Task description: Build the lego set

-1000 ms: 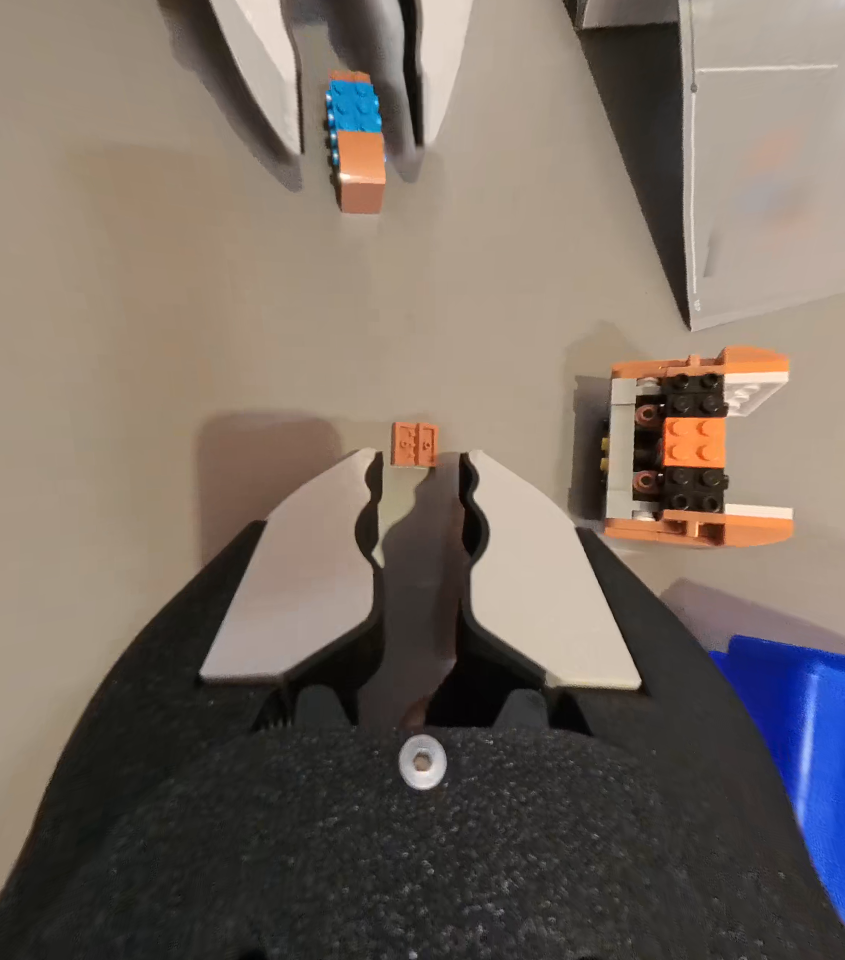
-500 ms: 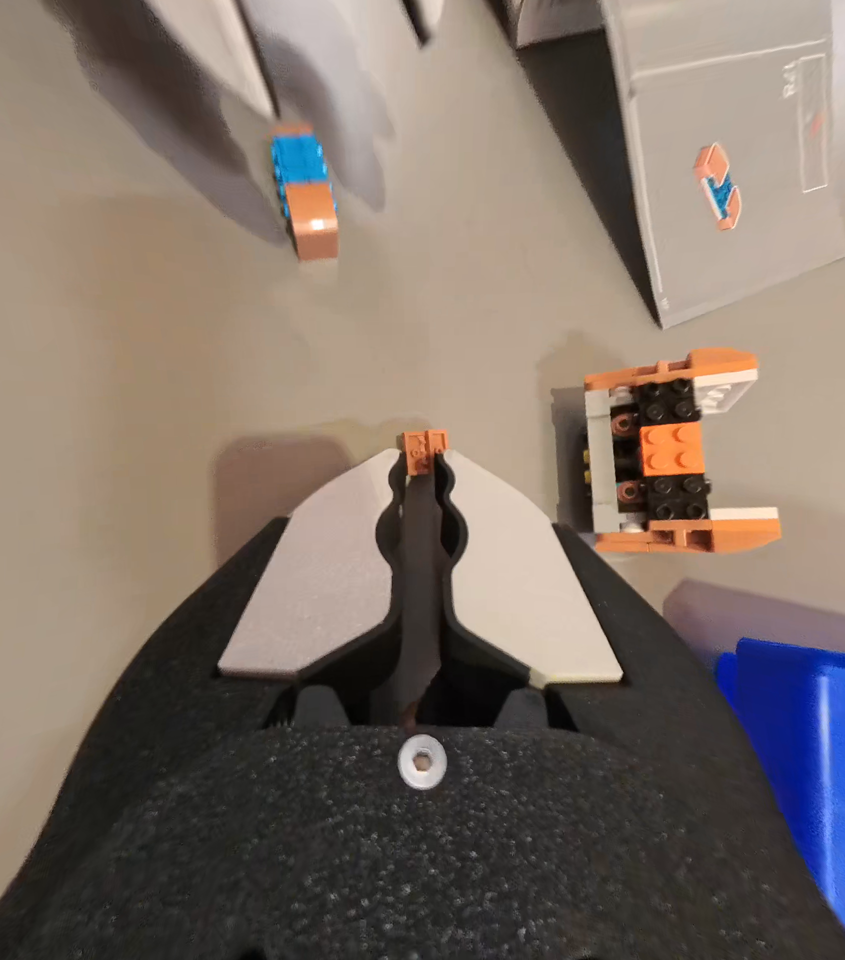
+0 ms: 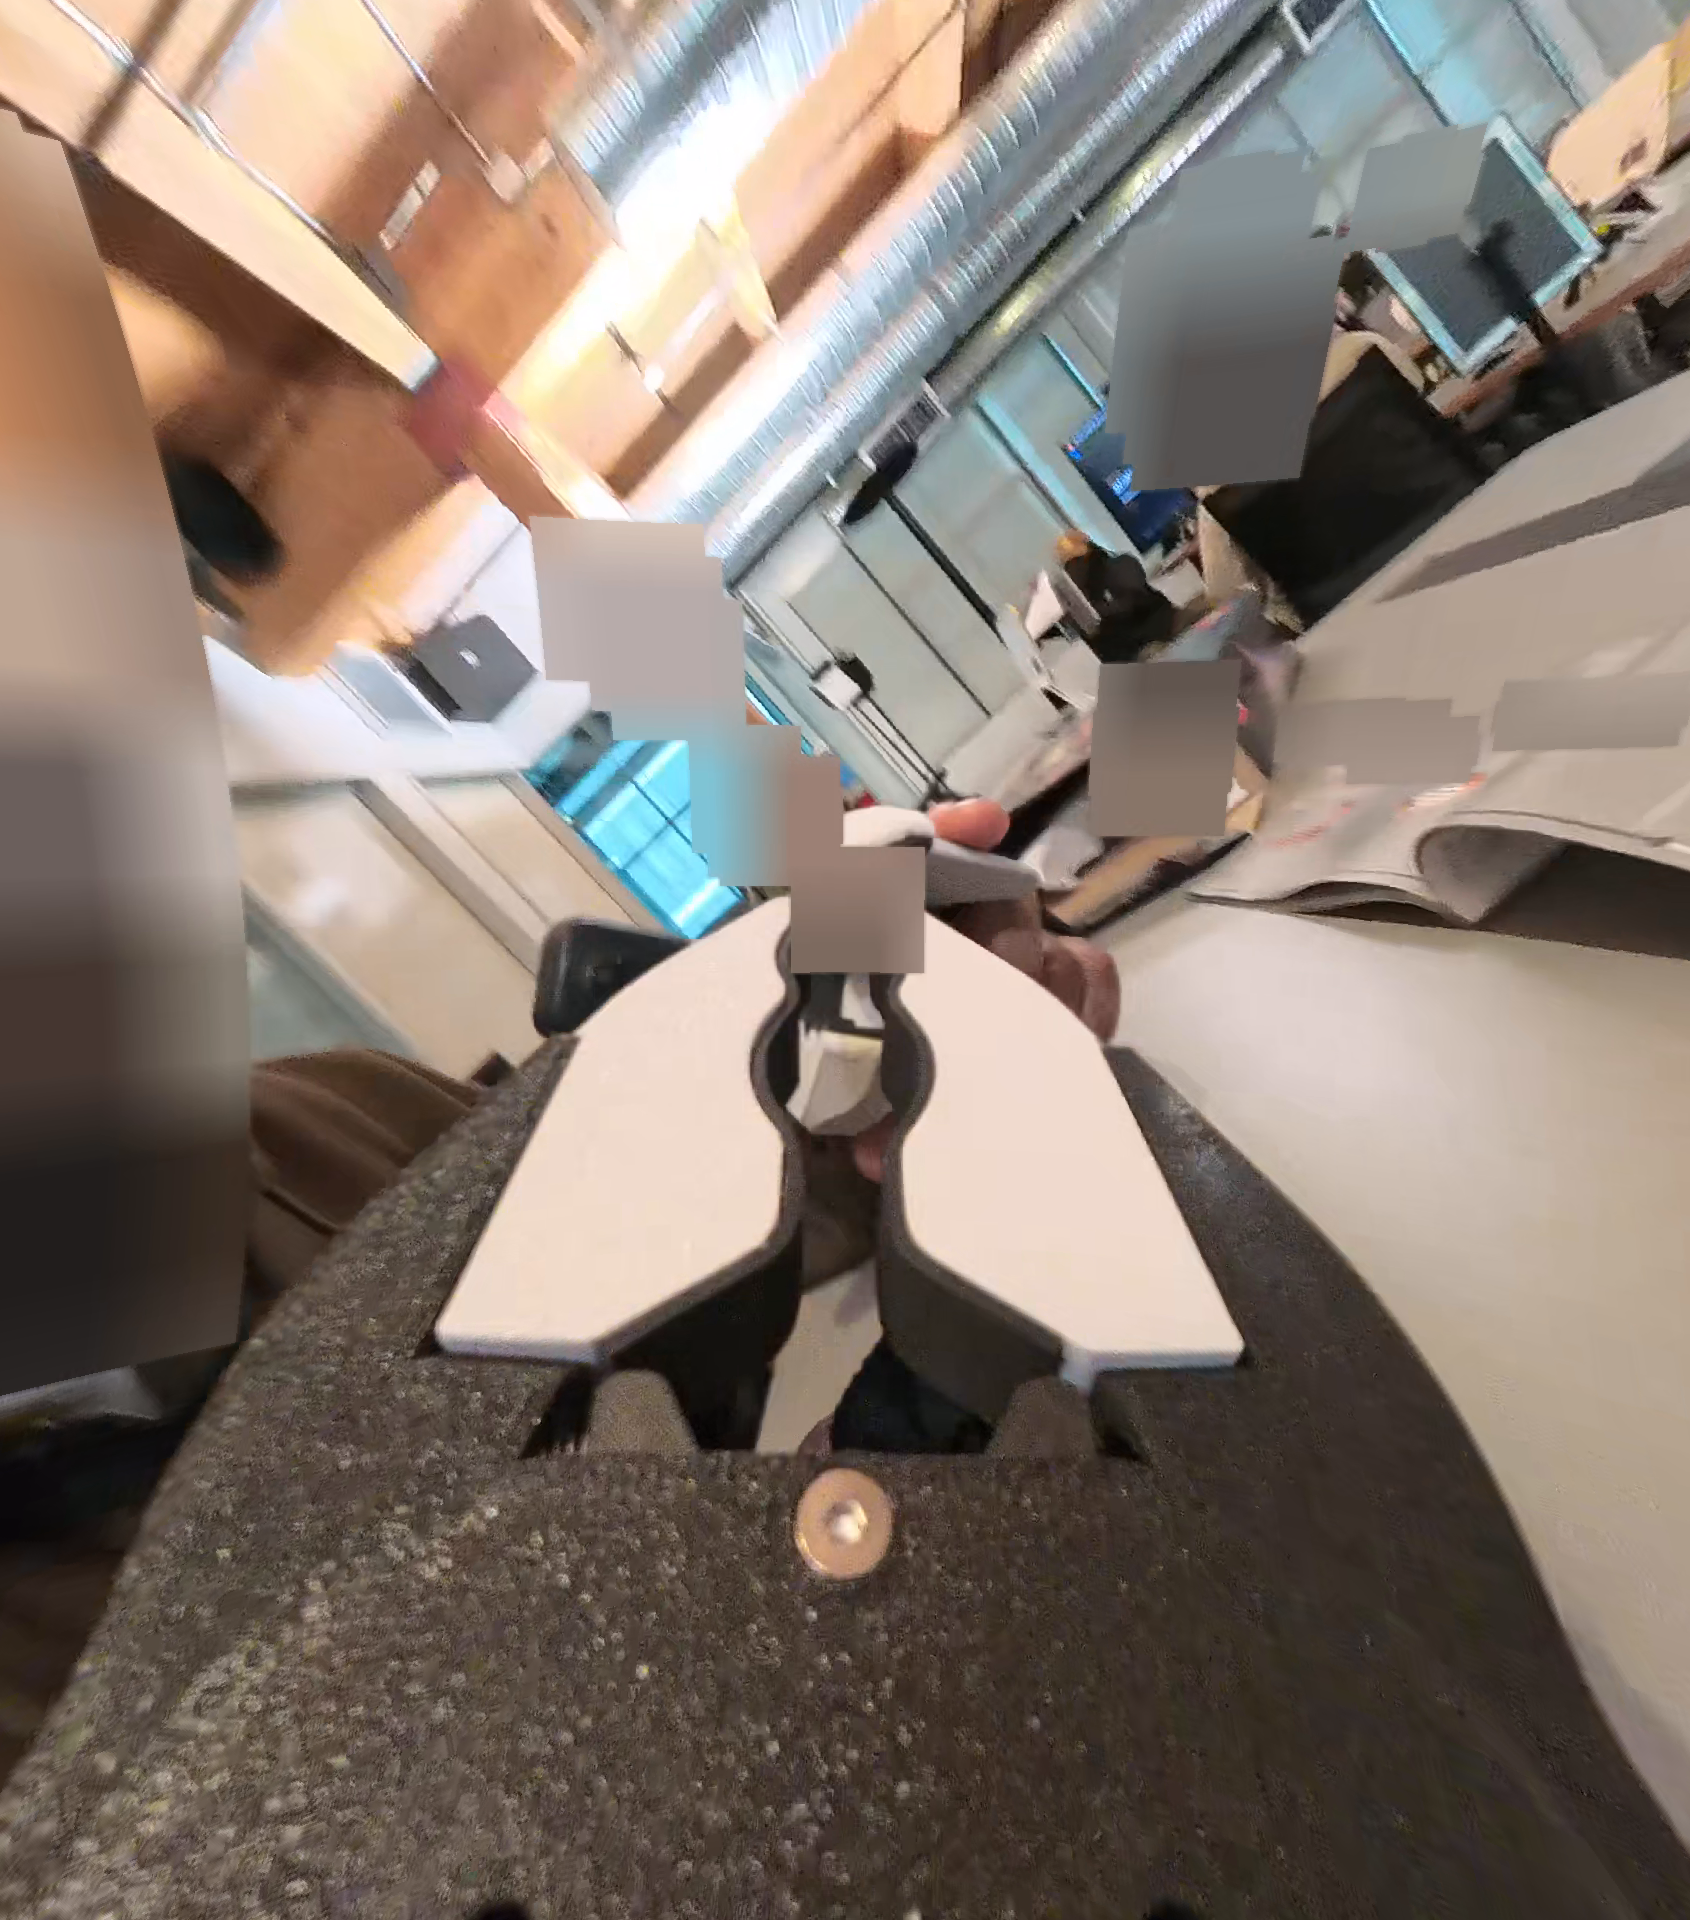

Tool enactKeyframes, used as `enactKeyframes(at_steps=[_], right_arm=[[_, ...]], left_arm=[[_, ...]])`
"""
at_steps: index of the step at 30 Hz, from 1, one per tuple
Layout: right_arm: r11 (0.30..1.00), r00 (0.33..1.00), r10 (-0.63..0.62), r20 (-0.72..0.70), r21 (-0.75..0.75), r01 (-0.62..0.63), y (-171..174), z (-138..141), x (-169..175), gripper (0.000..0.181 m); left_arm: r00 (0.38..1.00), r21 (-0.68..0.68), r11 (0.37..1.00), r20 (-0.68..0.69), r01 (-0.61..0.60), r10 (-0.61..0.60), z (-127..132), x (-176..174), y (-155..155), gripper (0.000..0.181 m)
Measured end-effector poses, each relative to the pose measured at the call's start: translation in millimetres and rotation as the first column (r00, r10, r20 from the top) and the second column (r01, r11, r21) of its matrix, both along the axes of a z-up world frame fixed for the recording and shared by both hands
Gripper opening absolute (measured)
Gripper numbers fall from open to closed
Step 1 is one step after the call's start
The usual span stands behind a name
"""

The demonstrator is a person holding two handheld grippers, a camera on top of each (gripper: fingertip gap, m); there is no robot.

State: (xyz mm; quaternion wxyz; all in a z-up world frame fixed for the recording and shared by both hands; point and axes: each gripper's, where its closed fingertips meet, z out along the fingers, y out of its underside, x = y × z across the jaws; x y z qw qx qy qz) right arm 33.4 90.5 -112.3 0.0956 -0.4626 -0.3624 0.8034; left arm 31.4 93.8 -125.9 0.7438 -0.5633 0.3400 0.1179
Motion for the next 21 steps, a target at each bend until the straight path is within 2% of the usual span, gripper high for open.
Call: enactKeyframes(at_steps=[3, 7, 13, 18, 21], right_arm=[[0.996, 0.999, 0.041, -0.024, -0.072, -0.043, -8.7, 4.4, -0.8, 0.01], [0.988, 0.994, 0.11, -0.028, -0.102, -0.112, -21.4, 3.7, -1.5, 0.01], [0.979, 0.984, 0.175, -0.031, -0.106, -0.177, -31.6, 2.6, 0.9, 0.011], [0.981, 0.984, 0.177, -0.03, -0.078, -0.179, -30.9, 1.4, 1.7, 0.011], [0.992, 0.992, 0.128, 0.009, -0.004, -0.128, -25.3, -6.0, -2.5, 0.024]], left_arm=[[0.998, 0.077, 0.996, -0.049, -0.034, 0.038, 8.2, -1.3, -3.9, 0.039], [0.994, 0.11, 0.994, -0.112, -0.004, 0.016, 7.6, 7.4, -8.7, 0.037], [0.989, 0.138, 0.99, -0.144, 0.035, -0.015, 10.4, 11.6, -15.0, 0.021], [0.988, 0.117, 0.992, -0.152, 0.053, -0.035, 9.1, 11.7, -16.4, 0.017], [0.991, 0.074, 0.994, -0.112, 0.077, -0.069, 9.9, 8.9, -17.5, 0.017]])
